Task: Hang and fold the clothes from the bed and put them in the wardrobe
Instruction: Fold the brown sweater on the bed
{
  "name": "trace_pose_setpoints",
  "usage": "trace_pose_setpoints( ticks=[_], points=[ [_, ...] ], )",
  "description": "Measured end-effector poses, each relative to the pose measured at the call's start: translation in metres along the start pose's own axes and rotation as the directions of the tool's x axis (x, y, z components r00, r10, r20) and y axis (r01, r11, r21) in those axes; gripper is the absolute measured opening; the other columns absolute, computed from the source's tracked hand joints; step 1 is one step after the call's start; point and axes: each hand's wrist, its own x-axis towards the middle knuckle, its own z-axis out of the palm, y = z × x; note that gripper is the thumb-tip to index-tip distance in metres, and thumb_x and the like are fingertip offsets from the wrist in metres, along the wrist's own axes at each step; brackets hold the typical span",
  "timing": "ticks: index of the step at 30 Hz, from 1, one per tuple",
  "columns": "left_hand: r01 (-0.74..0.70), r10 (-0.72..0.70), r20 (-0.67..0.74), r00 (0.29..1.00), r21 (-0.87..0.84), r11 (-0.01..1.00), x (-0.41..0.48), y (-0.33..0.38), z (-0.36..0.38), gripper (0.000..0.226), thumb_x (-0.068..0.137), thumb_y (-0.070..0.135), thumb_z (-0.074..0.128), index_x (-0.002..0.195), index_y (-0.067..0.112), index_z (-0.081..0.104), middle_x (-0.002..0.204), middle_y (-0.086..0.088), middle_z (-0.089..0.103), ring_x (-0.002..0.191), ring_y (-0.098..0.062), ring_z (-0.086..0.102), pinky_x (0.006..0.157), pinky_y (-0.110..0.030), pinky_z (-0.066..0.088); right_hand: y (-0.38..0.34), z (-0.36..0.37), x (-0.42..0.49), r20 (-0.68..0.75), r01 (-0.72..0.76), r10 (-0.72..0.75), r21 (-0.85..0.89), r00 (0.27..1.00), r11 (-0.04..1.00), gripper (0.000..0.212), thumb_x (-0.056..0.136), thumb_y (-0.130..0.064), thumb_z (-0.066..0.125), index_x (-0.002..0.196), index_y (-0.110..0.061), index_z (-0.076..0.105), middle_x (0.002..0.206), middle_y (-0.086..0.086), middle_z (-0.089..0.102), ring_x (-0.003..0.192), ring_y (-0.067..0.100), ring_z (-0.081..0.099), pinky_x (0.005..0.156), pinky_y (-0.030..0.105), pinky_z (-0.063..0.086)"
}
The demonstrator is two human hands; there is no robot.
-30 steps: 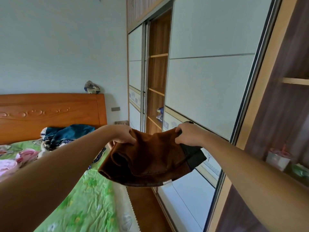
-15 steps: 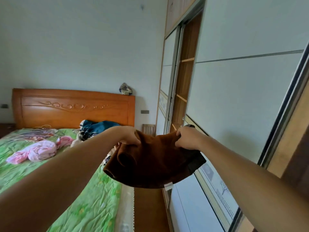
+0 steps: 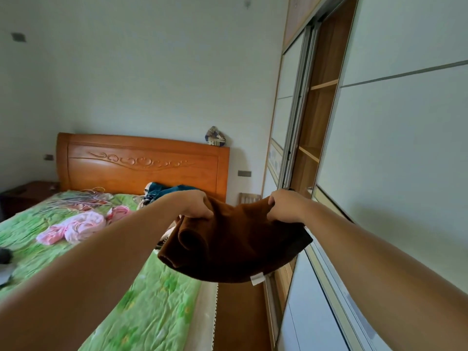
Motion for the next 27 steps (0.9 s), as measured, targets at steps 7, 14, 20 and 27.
trace_pose_setpoints(
  ticks=[7, 14, 20, 27],
  points=[
    [0.014, -0.014, -0.027, 1.0, -0.002, 1.0, 0.176, -0.023, -0.04, 0.046, 0.079, 0.046, 0.065, 0.12, 0.028, 0.053, 0.102, 0.0, 0.06, 0.082, -0.024, 0.067, 0.04, -0.026, 0.051, 0.007, -0.009, 0.187, 0.009, 0.028, -0.028, 0.015, 1.0, 1.0, 0.04, 0.087, -0.026, 0.071, 0.124, -0.01, 0.064, 0.118, 0.012, 0.064, 0.105, 0.026, 0.062, 0.094, 0.04, 0.054],
    [-0.012, 0.012, -0.031, 0.999, -0.006, 1.0, 0.322, -0.023, -0.105, 0.044, 0.08, 0.045, 0.065, 0.119, 0.028, 0.054, 0.102, 0.002, 0.062, 0.085, -0.024, 0.067, 0.053, -0.033, 0.054, 0.013, -0.043, 0.341, -0.024, 0.017, -0.016, 0.033, 1.0, 0.999, 0.043, 0.086, -0.026, 0.071, 0.125, -0.008, 0.063, 0.125, 0.016, 0.062, 0.11, 0.031, 0.062, 0.096, 0.045, 0.053],
    [-0.017, 0.015, -0.039, 0.999, -0.072, 0.997, 0.422, -0.01, -0.129, 0.042, 0.082, 0.043, 0.067, 0.119, 0.031, 0.051, 0.098, 0.0, 0.058, 0.08, -0.027, 0.068, 0.05, -0.036, 0.059, 0.033, -0.063, 0.432, -0.046, -0.001, 0.002, 0.013, 0.999, 1.0, 0.047, 0.087, -0.023, 0.07, 0.129, -0.005, 0.06, 0.13, 0.019, 0.061, 0.116, 0.035, 0.061, 0.101, 0.05, 0.051],
    [-0.062, 0.06, -0.065, 0.996, -0.026, 0.998, 0.524, 0.02, -0.152, 0.049, 0.084, 0.044, 0.066, 0.127, 0.026, 0.052, 0.111, -0.004, 0.06, 0.093, -0.028, 0.065, 0.077, -0.045, 0.061, 0.068, -0.088, 0.526, -0.07, -0.006, 0.004, -0.024, 0.998, 1.0, 0.045, 0.088, -0.025, 0.069, 0.128, -0.005, 0.06, 0.128, 0.017, 0.062, 0.116, 0.033, 0.061, 0.101, 0.047, 0.051]
  ],
)
